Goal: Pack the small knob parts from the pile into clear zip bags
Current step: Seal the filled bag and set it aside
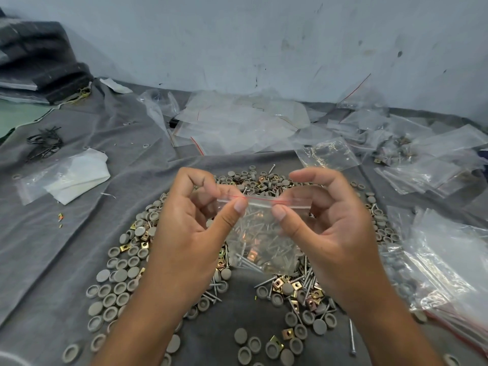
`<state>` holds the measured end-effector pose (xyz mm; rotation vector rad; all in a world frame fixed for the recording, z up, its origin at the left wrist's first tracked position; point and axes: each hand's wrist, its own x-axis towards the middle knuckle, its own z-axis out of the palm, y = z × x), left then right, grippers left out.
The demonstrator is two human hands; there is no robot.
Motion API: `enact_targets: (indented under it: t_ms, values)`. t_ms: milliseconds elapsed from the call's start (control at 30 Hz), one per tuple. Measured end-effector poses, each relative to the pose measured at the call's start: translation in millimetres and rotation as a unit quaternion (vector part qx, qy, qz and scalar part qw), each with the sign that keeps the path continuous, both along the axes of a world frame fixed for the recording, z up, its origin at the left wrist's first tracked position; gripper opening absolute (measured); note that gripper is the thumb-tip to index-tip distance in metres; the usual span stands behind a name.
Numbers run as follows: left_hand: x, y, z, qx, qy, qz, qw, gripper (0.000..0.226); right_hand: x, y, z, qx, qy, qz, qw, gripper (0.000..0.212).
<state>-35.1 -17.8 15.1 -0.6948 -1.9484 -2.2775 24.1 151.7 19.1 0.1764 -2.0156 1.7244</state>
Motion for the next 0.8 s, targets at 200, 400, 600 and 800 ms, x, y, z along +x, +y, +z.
enact_targets:
  t_ms: [200, 400, 600, 800]
  values:
    - [2.4, 3.7, 0.0, 0.018, 0.008, -0.050, 0.999, 0.042, -0.3, 0.0, -0.3, 0.005, 0.032, -0.010, 0.999, 0.035]
    - [1.9, 3.8, -1.9, 0.020, 0.007, -0.047, 0.999, 0.042, -1.1, -1.3, -1.0, -0.001, 0.011, 0.009, 1.000, 0.044]
    - [1.8, 3.4, -2.8, 0.016, 0.000, -0.062, 0.998, 0.039, -2.8, -1.9, -2.9, -0.006, 0.000, 0.016, 1.000, 0.044]
    - [1.2, 2.3, -3.1, 0.008, -0.011, -0.079, 0.997, 0.036, -3.5, -1.9, -6.5, -0.026, -0.016, 0.024, 0.999, 0.043]
